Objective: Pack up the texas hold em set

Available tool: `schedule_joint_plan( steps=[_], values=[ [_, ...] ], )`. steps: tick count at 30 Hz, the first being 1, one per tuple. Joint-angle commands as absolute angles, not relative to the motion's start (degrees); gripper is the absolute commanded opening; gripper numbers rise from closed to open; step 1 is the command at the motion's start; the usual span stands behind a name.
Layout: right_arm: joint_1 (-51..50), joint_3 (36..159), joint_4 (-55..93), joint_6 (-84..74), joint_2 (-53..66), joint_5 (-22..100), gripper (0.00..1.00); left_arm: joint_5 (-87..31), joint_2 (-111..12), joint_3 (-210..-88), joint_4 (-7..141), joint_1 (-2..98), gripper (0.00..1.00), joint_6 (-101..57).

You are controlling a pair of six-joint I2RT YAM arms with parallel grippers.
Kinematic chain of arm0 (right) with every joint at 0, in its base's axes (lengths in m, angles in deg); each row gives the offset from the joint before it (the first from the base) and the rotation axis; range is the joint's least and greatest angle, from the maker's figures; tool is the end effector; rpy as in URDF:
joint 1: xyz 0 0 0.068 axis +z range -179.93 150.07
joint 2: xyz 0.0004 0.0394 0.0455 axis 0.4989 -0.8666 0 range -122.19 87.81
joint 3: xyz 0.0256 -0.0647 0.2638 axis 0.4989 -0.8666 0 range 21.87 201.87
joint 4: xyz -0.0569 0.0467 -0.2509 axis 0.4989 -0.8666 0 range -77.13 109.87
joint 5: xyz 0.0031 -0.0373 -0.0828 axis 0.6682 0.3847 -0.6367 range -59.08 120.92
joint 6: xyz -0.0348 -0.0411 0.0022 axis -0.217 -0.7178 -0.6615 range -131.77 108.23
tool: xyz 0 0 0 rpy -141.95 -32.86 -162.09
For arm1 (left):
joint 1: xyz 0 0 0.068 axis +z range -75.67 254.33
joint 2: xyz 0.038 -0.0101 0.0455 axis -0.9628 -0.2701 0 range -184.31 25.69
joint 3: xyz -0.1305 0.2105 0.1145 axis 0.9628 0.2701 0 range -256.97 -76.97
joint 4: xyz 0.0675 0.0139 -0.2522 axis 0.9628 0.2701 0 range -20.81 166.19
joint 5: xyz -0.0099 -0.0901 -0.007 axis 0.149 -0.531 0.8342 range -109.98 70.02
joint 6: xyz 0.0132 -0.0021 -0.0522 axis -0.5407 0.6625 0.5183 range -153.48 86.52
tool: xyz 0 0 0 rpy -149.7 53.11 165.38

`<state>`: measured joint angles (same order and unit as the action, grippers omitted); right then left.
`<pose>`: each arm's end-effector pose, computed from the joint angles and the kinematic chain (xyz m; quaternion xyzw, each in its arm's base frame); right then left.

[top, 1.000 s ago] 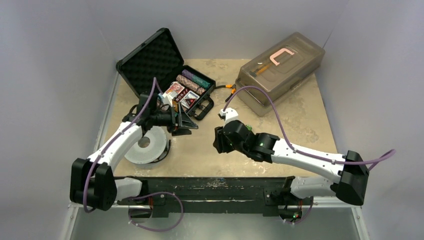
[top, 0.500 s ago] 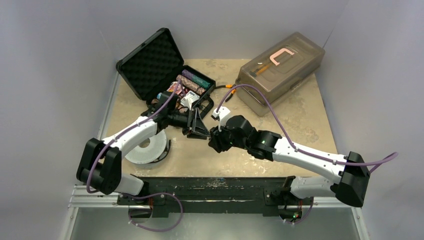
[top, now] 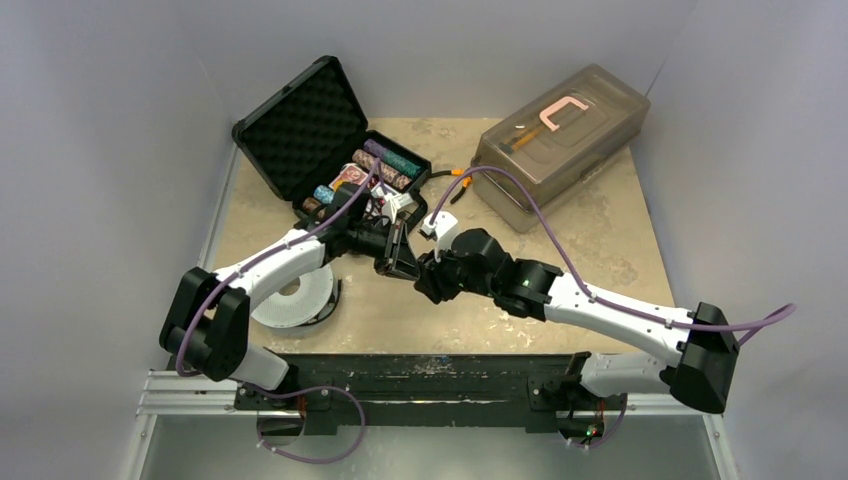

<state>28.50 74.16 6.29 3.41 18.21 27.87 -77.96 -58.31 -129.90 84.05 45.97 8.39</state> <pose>0.1448 0.2323 0.2891 -0.3083 0.8132 0.2768 0.4087 0.2478 -0.1681 0.2344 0.0852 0.8266 -0.5562 0.0101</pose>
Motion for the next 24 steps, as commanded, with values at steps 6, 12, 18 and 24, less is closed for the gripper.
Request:
schedule_joint_plan(
  steps=[6, 12, 18, 24],
  values=[
    [28.3, 75.4, 7.0, 1.5, 17.6, 24.3, 0.39, -73.8, -55.5, -134.8, 88.8, 45.8, 0.0, 4.0],
    [26.8, 70.1, 4.3, 5.8, 21.3, 18.1, 0.88, -48.2, -58.6, -146.2, 101.7, 46.0, 0.0, -8.2],
    [25.6, 64.0, 2.9, 10.5, 26.2, 16.2, 0.97, -23.3, -67.1, -154.2, 95.2, 46.2, 0.0, -20.3],
    [24.9, 61.1, 1.2, 13.0, 30.5, 18.5, 0.99, -13.5, -83.7, -170.0, 94.5, 47.3, 0.0, -35.9]
  ],
)
